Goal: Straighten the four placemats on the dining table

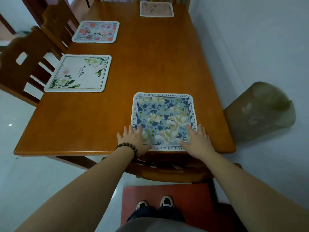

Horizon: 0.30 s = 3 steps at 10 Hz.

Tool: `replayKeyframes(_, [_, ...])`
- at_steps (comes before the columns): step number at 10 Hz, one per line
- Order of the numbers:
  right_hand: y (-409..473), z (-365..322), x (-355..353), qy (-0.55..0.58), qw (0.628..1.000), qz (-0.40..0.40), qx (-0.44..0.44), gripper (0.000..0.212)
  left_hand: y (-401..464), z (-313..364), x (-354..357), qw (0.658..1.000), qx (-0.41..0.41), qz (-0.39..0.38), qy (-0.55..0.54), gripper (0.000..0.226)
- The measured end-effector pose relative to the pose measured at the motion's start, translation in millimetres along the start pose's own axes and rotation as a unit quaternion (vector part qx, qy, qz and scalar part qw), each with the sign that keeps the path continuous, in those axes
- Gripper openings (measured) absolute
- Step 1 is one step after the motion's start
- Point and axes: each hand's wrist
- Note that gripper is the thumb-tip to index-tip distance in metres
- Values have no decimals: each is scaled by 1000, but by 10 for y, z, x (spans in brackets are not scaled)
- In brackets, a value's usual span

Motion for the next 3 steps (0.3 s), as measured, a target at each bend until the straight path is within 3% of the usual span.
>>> replayKeyframes(3, [-536,-105,70,56,994,92,-20,71,-408,34,-17,996,50,77,-21,89])
Point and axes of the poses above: each hand's wrist, its own y-axis towards the middle knuckle, its own x-axis out of the palm, z = x × y, and after that the axes turned 9 degrees about -z, right-handed
